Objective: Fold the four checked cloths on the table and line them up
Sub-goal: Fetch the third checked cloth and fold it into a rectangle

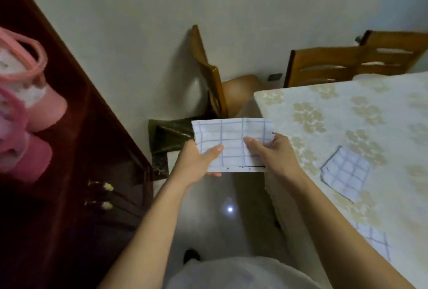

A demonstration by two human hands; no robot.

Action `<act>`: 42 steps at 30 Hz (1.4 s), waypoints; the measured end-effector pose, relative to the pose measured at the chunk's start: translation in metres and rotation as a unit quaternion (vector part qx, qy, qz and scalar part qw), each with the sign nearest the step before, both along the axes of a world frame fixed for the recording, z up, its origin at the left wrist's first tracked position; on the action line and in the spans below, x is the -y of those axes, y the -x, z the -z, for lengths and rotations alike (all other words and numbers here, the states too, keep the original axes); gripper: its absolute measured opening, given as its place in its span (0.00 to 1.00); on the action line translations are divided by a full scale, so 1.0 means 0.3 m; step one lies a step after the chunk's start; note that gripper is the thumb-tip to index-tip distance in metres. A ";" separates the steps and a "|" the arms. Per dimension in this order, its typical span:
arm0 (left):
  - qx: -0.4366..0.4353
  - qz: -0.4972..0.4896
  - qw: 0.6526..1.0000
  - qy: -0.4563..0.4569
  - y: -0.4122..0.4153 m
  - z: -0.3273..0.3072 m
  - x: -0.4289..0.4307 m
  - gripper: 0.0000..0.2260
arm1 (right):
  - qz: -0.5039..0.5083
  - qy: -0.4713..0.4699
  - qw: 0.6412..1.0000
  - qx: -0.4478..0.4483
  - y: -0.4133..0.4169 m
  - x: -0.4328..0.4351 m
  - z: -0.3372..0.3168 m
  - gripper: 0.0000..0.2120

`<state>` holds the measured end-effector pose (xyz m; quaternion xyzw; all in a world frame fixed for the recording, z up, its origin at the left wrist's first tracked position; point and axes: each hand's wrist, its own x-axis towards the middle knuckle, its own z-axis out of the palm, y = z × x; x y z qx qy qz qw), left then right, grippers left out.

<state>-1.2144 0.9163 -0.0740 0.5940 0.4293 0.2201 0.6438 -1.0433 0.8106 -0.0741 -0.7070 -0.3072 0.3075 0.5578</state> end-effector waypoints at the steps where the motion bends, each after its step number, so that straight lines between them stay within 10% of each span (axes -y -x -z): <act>1: 0.000 0.021 1.000 -0.011 -0.034 -0.009 -0.049 0.13 | 0.020 0.000 1.000 0.006 -0.021 -0.027 -0.006 0.08; 26: -0.083 0.352 0.932 -0.034 -1.263 0.159 -0.395 0.14 | 0.356 0.017 0.928 -0.111 -0.929 -0.054 0.214 0.09; 42: -0.200 0.580 0.779 -0.130 -1.853 0.536 -0.376 0.06 | 0.518 0.244 0.786 -0.234 -0.990 -0.014 0.566 0.06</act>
